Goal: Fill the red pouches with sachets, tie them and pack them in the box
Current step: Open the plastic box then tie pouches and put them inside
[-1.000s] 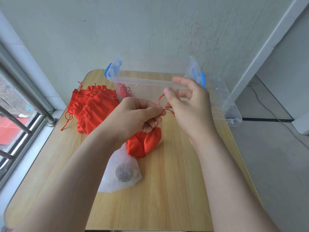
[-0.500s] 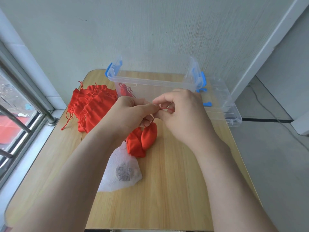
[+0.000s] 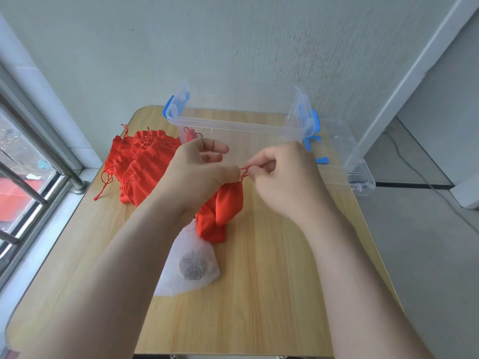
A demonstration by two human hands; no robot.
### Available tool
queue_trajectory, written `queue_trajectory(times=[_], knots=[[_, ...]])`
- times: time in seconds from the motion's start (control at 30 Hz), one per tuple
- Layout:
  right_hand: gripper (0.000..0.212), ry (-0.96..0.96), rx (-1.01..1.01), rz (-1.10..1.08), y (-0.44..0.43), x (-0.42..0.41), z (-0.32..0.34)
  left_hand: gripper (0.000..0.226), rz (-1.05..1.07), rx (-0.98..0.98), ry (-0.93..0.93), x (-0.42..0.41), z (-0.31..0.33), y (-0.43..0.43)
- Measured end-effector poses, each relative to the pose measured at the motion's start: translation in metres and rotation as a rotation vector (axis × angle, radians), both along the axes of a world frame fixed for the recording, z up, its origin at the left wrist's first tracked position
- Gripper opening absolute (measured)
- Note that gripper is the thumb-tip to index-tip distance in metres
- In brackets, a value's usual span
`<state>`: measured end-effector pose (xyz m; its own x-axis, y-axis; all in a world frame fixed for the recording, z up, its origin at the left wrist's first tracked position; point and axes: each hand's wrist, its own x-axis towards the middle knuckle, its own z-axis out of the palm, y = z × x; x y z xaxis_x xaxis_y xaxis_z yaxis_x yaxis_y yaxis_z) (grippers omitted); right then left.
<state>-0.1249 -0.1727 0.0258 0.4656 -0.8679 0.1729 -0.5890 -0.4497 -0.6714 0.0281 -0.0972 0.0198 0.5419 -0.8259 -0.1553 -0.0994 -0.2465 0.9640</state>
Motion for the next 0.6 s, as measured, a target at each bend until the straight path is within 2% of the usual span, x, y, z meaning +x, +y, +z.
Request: queue_trajectory(times=[0.1,0.27,0.37,0.47,0.53,0.6], knots=[[0.016,-0.114,0.261,-0.019,-0.001,-0.004,0.007,0.036,0.057,-0.084,-0.145,-0.003,-0.003,-0.001],[0.016,-0.262,0.557,-0.039,-0.004,-0.006,0.014,0.023,0.064,-0.159,-0.36,-0.006,-0.007,-0.002],[0.006,-0.356,0.736,-0.044,-0.005,-0.007,0.017,0.019,0.016,-0.174,-0.442,-0.01,-0.007,-0.002],[0.01,-0.376,0.775,-0.039,-0.003,-0.006,0.017,0.022,-0.07,-0.156,-0.42,-0.015,-0.005,-0.002],[0.027,-0.379,0.768,-0.052,-0.005,-0.006,0.015,0.03,-0.139,-0.11,-0.423,-0.019,-0.003,-0.003],[0.032,-0.37,0.749,-0.074,-0.005,-0.006,0.012,0.025,-0.193,-0.077,-0.385,-0.022,-0.003,-0.004]])
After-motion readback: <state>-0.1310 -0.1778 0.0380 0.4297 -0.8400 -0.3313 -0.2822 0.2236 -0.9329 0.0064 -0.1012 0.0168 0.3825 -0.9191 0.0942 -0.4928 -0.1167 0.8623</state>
